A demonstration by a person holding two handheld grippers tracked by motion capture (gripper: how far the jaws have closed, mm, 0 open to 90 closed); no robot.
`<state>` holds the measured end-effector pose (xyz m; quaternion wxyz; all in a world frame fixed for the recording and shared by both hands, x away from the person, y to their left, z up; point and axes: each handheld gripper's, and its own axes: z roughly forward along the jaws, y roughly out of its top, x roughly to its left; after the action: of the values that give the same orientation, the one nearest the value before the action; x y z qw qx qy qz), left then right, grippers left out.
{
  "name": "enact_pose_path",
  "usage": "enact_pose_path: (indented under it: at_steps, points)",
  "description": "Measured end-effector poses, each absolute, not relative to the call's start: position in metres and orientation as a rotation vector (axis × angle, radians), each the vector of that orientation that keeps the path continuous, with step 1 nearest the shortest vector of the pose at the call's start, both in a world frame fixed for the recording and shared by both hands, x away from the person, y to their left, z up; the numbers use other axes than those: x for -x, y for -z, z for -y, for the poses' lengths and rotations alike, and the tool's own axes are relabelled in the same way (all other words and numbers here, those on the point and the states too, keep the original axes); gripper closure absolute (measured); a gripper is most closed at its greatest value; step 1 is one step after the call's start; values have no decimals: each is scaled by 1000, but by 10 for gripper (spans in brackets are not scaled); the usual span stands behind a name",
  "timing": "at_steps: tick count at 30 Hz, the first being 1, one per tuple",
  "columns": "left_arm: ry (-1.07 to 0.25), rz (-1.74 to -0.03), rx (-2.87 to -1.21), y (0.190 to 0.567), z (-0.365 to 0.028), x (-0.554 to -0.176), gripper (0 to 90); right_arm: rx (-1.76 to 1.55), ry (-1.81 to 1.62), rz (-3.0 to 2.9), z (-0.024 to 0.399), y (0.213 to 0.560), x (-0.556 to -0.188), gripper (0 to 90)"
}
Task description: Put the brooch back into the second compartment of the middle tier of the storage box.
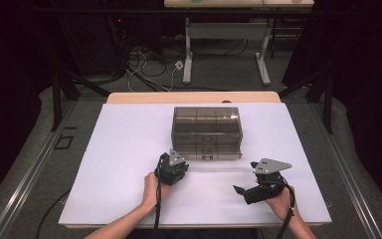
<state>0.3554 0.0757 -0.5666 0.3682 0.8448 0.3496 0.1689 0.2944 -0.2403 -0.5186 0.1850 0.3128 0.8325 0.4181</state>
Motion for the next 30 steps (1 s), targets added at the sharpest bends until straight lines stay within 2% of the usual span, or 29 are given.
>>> enact_pose_path:
  at_steps: [30]
  points:
    - [-395, -852, -2164, 565, -82, -353, 816, -880, -1170, -2341, 241, 519, -295, 2]
